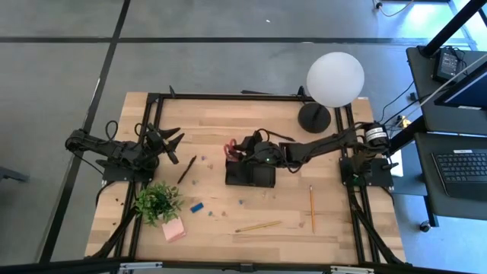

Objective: Pick and place office supplies into organizer
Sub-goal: Put the orange scissors into the black desk organizer, then put the black pen into the black desk organizer

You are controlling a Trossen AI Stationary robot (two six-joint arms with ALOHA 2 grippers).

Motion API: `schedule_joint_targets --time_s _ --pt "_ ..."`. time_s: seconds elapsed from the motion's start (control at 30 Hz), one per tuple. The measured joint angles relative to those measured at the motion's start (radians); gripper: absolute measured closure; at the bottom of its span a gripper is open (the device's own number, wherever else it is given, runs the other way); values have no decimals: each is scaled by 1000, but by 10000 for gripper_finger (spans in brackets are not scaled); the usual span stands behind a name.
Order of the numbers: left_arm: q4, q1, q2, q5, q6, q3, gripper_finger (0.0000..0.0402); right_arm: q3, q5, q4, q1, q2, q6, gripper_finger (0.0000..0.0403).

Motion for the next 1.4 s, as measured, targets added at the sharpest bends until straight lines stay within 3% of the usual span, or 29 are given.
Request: schedule_joint_targets --time_s 0.53,1.03,1.4 --pt "0 0 0 0 -2 0 272 -36 -1 8 0 0 -25 297" --pt "0 0 0 0 -2 0 272 -38 -1 8 1 2 -48 246" --pt "0 0 0 0 1 0 272 -38 -1 35 0 1 -48 240"
